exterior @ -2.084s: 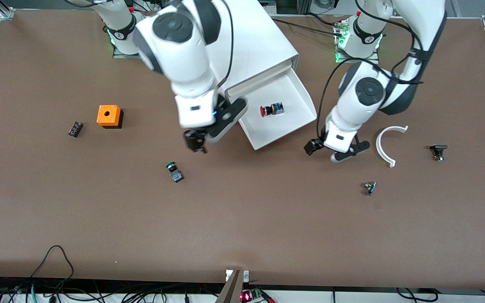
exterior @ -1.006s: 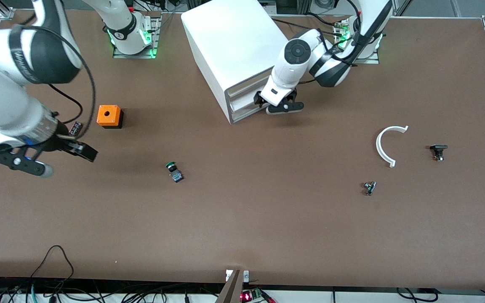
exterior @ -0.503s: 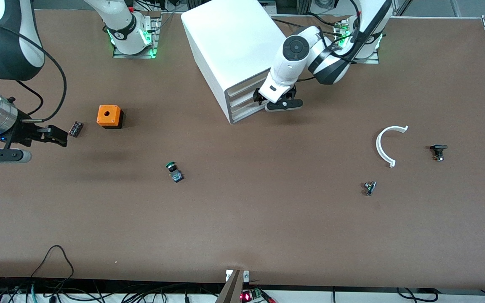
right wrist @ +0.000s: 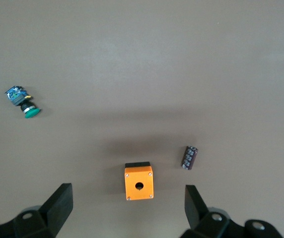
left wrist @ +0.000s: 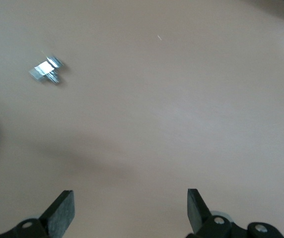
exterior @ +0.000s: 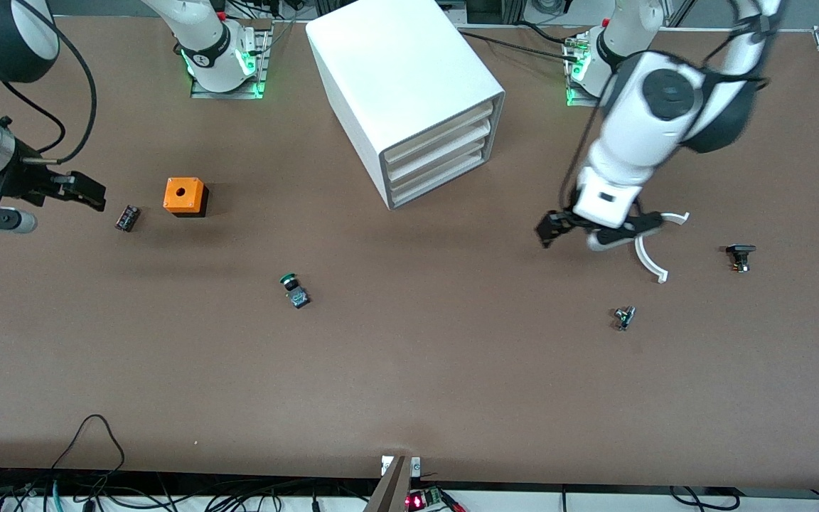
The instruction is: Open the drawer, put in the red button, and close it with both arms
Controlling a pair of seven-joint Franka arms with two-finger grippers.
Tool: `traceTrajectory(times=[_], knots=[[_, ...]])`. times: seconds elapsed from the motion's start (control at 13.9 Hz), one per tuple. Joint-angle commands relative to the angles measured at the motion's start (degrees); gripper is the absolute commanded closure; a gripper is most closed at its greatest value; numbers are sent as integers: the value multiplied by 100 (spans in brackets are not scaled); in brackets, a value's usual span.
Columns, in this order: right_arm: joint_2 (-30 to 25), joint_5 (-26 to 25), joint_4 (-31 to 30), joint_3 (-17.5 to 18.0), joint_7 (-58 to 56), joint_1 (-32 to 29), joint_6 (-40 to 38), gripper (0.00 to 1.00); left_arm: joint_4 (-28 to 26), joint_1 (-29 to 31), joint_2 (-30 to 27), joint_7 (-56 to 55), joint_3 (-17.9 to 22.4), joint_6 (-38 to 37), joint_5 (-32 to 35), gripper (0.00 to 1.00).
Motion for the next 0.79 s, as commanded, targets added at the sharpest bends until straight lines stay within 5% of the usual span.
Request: traceTrajectory(times=[0.0,0.22,0.5,0.72], knots=[[-387,128,-537,-7,9,-28,132,0,950,30,-189,1687,374,-1647,161,0],[-564,137,-741,-24,-508,-28,150,0,1472,47,-408,2544,884,-2812,161,0],[-555,137,-557,-85,-501,-19,-96,0,1534,47,-716,3028,1464,-3087,161,0],[-555,145,-495,-148,-492,-19,-79,0,1464,188,-690,3249,1474,-3052,108,0]])
